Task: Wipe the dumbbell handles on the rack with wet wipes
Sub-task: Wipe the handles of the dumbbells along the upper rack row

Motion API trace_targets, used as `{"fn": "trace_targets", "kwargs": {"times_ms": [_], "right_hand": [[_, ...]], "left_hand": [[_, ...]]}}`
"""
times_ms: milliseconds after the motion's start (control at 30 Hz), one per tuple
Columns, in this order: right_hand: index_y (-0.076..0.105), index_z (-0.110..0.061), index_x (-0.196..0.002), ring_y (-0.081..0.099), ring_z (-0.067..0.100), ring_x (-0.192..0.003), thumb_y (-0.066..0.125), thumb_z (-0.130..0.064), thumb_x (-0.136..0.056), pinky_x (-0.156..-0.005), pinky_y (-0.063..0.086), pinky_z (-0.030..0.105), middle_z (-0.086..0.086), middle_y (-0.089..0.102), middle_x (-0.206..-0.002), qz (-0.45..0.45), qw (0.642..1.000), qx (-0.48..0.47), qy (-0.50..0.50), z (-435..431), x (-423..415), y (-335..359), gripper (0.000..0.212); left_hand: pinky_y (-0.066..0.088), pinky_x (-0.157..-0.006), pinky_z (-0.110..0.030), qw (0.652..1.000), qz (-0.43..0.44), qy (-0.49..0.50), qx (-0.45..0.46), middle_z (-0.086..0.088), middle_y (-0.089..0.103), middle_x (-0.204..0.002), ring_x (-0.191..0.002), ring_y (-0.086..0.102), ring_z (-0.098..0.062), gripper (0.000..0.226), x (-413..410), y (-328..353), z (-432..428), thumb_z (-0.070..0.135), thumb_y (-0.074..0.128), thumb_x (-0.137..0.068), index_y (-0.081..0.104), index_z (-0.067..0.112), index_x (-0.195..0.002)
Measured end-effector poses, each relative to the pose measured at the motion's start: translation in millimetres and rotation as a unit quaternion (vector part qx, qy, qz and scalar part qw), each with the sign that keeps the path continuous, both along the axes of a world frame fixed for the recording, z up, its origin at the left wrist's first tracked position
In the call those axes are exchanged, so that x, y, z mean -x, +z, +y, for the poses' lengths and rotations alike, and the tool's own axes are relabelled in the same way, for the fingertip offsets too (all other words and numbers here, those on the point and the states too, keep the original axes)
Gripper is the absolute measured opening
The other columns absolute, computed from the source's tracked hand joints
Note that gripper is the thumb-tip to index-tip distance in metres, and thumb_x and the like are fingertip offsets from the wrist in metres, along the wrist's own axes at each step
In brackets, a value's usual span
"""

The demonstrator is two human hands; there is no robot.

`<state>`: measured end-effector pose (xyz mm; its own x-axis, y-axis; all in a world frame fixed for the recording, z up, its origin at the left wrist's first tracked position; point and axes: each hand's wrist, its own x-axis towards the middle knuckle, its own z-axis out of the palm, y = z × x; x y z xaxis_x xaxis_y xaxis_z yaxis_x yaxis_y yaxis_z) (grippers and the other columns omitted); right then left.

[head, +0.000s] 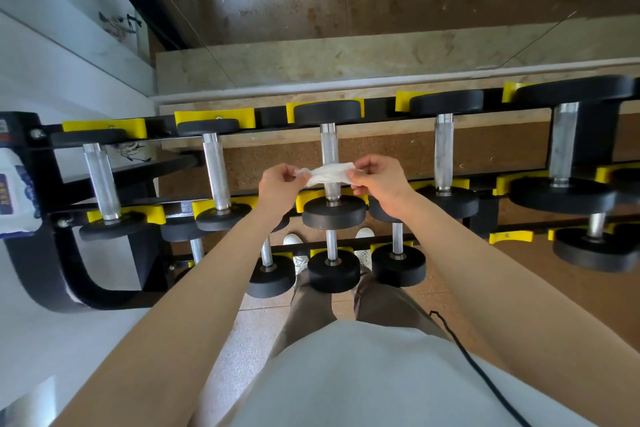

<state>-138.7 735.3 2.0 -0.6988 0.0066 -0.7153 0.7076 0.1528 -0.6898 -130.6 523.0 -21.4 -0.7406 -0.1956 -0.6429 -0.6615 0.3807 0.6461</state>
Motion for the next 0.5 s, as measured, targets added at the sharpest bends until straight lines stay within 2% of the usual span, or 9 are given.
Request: {"fn": "trace_targets", "kwargs": {"times_ms": [67, 167, 233, 300, 400, 433, 500], "right_hand": [[0.065, -0.011, -0.096, 0.071, 0.019, -0.077, 0.073, -0.004, -0.087, -0.065, 0.059, 0.025, 0.013, 0.068, -0.103, -0.001, 1.000, -0.031, -0.004, 13, -2, -2, 0.014], [0.065, -0.016, -0.093, 0.069, 0.019, -0.075, 0.074, -0.008, -0.087, -0.063, 0.058, 0.024, 0.011, 0.067, -0.098, 0.018, 0.994, -0.099, 0.040, 21, -5, -3, 0.015], [0.066, -0.020, -0.092, 0.065, 0.018, -0.081, 0.076, -0.010, -0.086, -0.068, 0.055, 0.025, 0.008, 0.067, -0.095, 0.046, 0.985, -0.123, 0.113, 13, -8, -2, 0.015], [0.067, -0.021, -0.097, 0.063, 0.011, -0.086, 0.077, -0.013, -0.085, -0.076, 0.051, 0.022, 0.000, 0.067, -0.094, 0.067, 0.969, -0.135, 0.198, 1, -10, -1, 0.017], [0.069, -0.017, -0.105, 0.058, 0.002, -0.082, 0.076, -0.018, -0.086, -0.072, 0.046, 0.015, -0.007, 0.064, -0.093, 0.078, 0.942, -0.176, 0.276, -7, -12, 1, 0.020], [0.070, -0.015, -0.106, 0.058, 0.003, -0.081, 0.075, -0.019, -0.087, -0.070, 0.044, 0.015, -0.006, 0.064, -0.094, 0.075, 0.934, -0.198, 0.287, -4, -11, 0, 0.020], [0.070, -0.012, -0.106, 0.061, 0.011, -0.087, 0.075, -0.018, -0.088, -0.077, 0.050, 0.021, 0.001, 0.067, -0.100, 0.067, 0.921, -0.248, 0.292, 6, -9, -1, 0.020]], "left_hand": [[0.055, -0.084, -0.042, 0.998, -0.002, -0.046, -0.030, -0.010, 0.069, -0.085, -0.079, 0.060, -0.018, 0.019, -2, 4, 5, 0.030, 0.076, -0.089, 0.067, 0.013, -0.089], [0.056, -0.086, -0.045, 0.996, -0.005, -0.085, -0.034, -0.017, 0.071, -0.094, -0.082, 0.063, -0.025, 0.019, -4, 7, 7, 0.029, 0.076, -0.089, 0.068, 0.013, -0.093], [0.055, -0.077, -0.038, 0.996, -0.002, -0.084, 0.001, -0.012, 0.071, -0.090, -0.085, 0.066, -0.026, 0.020, -7, 4, 0, 0.031, 0.075, -0.090, 0.067, 0.013, -0.094], [0.047, -0.066, -0.024, 0.993, -0.001, -0.103, 0.061, -0.004, 0.068, -0.088, -0.085, 0.066, -0.021, 0.021, -11, 2, -10, 0.032, 0.072, -0.093, 0.066, 0.013, -0.097], [0.044, -0.070, -0.020, 0.987, 0.002, -0.141, 0.081, -0.001, 0.070, -0.097, -0.089, 0.066, -0.015, 0.023, -17, 1, -16, 0.030, 0.072, -0.093, 0.070, 0.011, -0.104], [0.046, -0.073, -0.021, 0.985, 0.002, -0.160, 0.066, 0.000, 0.072, -0.099, -0.090, 0.066, -0.013, 0.023, -17, 3, -14, 0.030, 0.073, -0.092, 0.072, 0.012, -0.105], [0.048, -0.075, -0.020, 0.978, 0.002, -0.205, 0.025, 0.003, 0.072, -0.099, -0.091, 0.067, -0.010, 0.018, -17, 10, -5, 0.029, 0.075, -0.090, 0.073, 0.016, -0.103]]}}
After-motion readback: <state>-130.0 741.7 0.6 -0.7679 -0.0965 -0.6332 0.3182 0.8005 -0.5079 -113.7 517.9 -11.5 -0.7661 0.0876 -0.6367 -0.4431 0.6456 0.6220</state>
